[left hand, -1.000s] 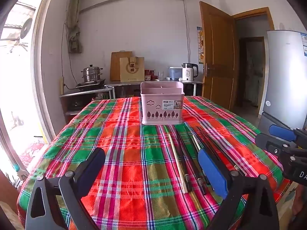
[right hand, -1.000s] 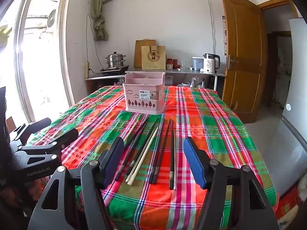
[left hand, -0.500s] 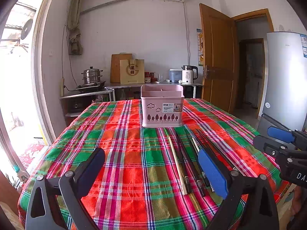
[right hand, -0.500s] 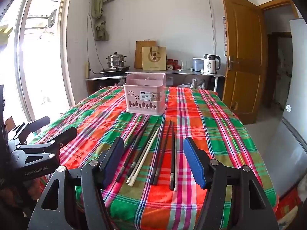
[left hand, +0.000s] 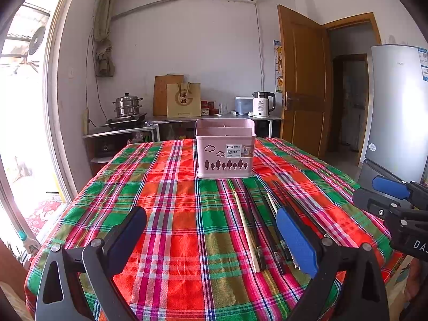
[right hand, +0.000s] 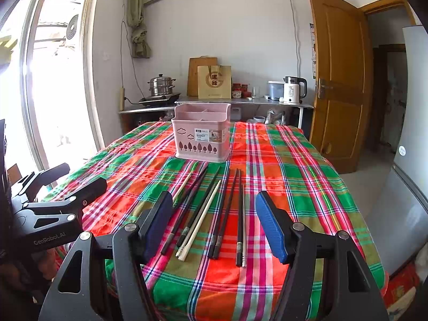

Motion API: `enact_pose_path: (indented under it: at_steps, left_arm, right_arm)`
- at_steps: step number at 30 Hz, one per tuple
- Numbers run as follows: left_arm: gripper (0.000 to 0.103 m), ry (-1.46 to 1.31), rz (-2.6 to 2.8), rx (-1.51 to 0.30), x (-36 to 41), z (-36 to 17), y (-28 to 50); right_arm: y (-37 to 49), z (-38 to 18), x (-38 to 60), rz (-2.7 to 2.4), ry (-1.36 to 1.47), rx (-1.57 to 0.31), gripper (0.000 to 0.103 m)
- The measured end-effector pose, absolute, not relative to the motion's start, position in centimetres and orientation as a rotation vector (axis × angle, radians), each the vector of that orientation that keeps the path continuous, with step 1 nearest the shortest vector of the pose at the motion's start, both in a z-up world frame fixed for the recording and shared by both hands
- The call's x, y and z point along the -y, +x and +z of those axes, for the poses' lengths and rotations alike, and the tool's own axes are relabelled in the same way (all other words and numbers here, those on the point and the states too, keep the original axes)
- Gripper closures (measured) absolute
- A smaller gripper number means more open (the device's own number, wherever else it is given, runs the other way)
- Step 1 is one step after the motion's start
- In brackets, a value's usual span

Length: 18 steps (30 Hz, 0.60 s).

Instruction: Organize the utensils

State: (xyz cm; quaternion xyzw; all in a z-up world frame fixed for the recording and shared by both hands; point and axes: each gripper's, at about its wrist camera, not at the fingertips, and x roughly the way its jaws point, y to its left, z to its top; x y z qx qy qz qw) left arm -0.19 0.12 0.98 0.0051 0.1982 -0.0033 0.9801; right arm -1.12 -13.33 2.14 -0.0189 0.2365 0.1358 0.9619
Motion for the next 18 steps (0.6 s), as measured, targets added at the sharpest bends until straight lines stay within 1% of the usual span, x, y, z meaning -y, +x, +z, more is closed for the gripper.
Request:
enact_pose_path:
  at_steps: [18]
  left_arm:
    - [0.004,0.003,-0.013,-0.398,-0.48,1.10,-0.22]
  right_arm:
    - [-1.00,2.22,13.34,0.274,-0.038,-0.480,0.038]
